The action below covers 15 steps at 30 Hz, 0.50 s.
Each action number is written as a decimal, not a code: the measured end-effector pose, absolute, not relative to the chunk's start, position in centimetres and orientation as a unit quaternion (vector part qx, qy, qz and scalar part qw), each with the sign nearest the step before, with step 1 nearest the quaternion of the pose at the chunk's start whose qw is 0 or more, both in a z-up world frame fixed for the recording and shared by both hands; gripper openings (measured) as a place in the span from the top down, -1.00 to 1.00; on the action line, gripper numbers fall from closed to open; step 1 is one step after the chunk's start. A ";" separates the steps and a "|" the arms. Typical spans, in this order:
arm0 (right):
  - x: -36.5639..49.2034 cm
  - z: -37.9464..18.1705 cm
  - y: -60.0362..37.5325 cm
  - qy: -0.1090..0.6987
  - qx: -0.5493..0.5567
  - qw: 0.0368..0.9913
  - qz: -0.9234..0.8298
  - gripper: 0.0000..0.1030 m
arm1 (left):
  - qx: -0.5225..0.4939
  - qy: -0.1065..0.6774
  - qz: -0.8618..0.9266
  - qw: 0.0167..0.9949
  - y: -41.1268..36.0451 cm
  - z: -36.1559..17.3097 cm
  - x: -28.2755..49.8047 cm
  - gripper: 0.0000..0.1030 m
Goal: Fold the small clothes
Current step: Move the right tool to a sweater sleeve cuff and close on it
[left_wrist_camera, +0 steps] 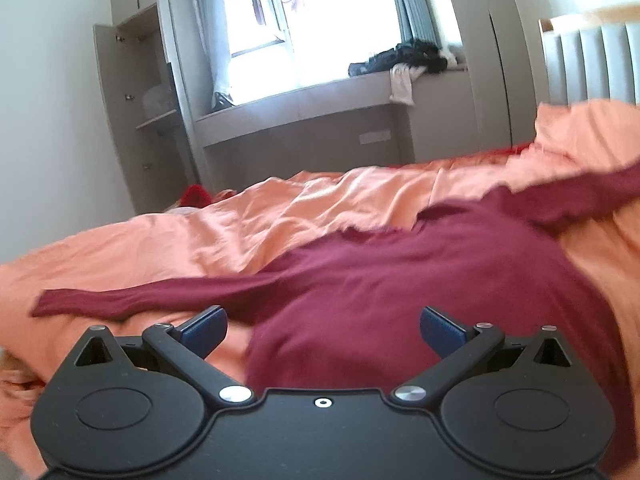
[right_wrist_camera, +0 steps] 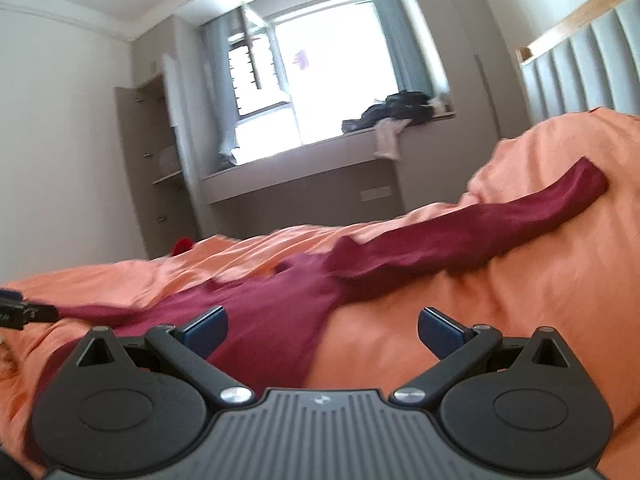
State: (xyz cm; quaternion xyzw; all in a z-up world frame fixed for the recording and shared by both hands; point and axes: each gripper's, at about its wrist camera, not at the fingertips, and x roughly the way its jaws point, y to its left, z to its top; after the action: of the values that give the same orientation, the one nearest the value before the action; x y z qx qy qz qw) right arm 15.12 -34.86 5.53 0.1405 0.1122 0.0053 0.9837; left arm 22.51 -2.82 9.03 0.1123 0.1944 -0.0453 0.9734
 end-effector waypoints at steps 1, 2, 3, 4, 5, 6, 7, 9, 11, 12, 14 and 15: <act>16.1 5.8 -35.9 0.118 0.148 0.982 -0.003 -1.00 | 0.095 0.191 -0.053 0.976 -3.0 8.9 23.4 -0.99; 17.0 6.0 -37.0 0.122 0.155 0.980 -0.008 -1.00 | 0.075 0.192 -0.061 0.977 -3.2 8.9 24.5 -0.99; 17.8 6.1 -38.2 0.127 0.162 0.978 -0.016 -1.00 | 0.055 0.195 -0.070 0.977 -3.4 8.7 25.6 -0.99; 18.8 6.3 -39.4 0.133 0.165 0.977 -0.028 -1.00 | 0.037 0.201 -0.075 0.976 -3.5 8.3 26.7 -0.99; 19.6 6.5 -40.5 0.134 0.162 0.977 -0.039 -1.00 | 0.022 0.206 -0.078 0.975 -3.6 8.0 27.6 -0.99; 20.5 6.6 -41.5 0.133 0.153 0.978 -0.053 -1.00 | 0.011 0.211 -0.079 0.974 -3.7 7.5 28.4 -0.99; 21.4 6.8 -42.4 0.135 0.140 0.978 -0.073 -1.00 | 0.003 0.216 -0.079 0.973 -3.8 7.0 29.1 -0.99; 23.1 6.7 -44.4 0.150 0.125 0.975 -0.108 -1.00 | -0.003 0.227 -0.076 0.971 -3.9 6.0 30.1 -0.99; 24.5 6.5 -46.6 0.166 0.126 0.970 -0.124 -1.00 | -0.001 0.229 -0.070 0.971 -3.9 5.1 30.6 -0.99; 25.1 6.4 -47.7 0.171 0.131 0.966 -0.143 -1.00 | 0.000 0.225 -0.064 0.972 -3.7 4.7 30.7 -0.99; 25.9 5.9 -49.9 0.167 0.150 0.957 -0.184 -1.00 | -0.002 0.223 -0.049 0.974 -3.4 4.2 31.0 -0.99; 26.3 5.6 -50.9 0.166 0.162 0.952 -0.201 -1.00 | -0.008 0.227 -0.044 0.973 -3.3 4.0 31.0 -0.99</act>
State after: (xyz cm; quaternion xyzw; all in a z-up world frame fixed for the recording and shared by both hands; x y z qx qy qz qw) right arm 26.26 -50.93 5.59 0.1615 0.1665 -0.2011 0.9517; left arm 31.04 -3.26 3.99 -0.0076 0.2267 -0.0438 0.9730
